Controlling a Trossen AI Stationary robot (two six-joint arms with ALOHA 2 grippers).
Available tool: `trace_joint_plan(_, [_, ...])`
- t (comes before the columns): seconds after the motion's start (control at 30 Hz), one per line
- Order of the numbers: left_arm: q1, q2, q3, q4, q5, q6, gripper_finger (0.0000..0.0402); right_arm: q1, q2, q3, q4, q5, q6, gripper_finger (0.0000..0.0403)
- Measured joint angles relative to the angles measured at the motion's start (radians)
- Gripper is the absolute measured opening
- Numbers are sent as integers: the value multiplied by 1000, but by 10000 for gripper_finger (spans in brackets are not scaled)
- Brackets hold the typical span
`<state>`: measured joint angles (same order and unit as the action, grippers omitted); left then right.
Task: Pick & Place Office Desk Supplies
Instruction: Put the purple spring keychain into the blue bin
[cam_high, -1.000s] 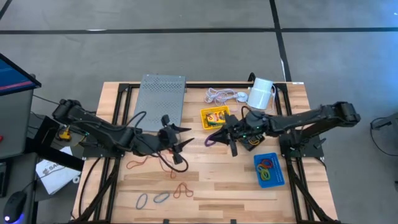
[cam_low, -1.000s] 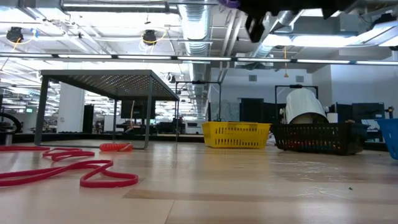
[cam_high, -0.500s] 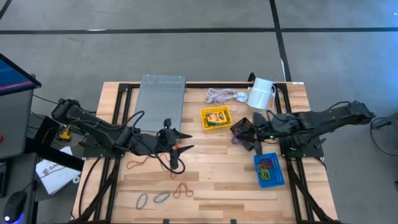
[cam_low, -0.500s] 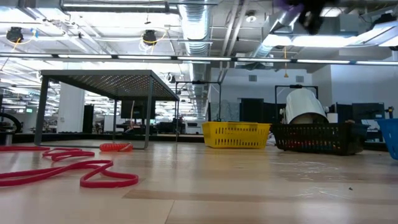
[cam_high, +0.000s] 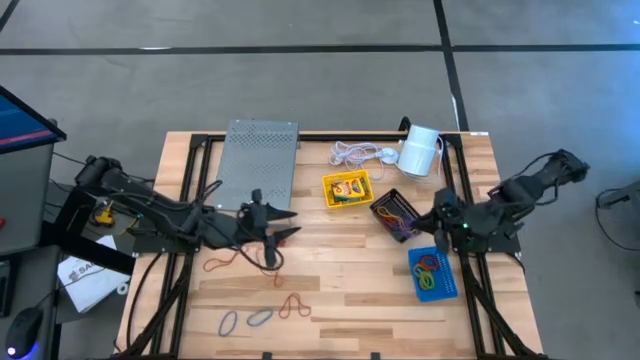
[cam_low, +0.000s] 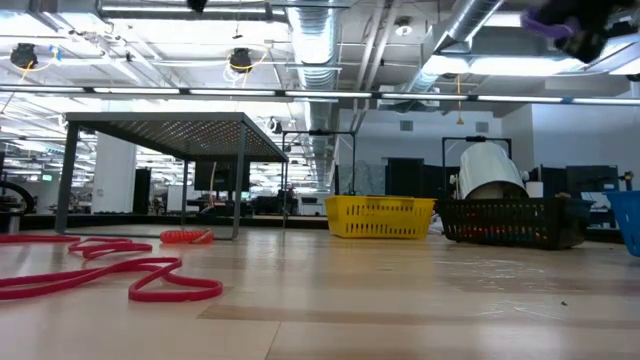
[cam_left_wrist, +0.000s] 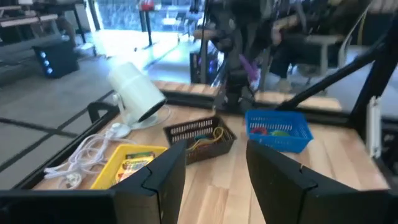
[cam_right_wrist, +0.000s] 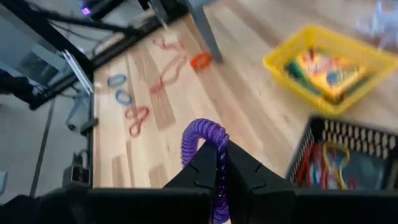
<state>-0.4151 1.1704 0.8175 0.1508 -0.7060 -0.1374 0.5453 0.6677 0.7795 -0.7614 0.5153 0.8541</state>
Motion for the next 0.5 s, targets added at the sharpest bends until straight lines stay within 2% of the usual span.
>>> trace_joint_plan(0.13, [3, -93, -129, 140, 51, 3, 163, 81, 22, 0, -114, 10, 173, 6])
trace_joint_plan(0.23, [3, -140, -205, 177, 92, 4, 163, 144, 48, -1, -177, 7, 309, 6])
trace_joint_plan(0.4, [3, -184, -255, 190, 175, 2, 163, 229, 82, -1, -295, -72, 514, 6])
trace_joint_plan(0.5, [3, -186, -259, 189, 184, 6, 163, 275, 112, -1, -351, -128, 624, 5])
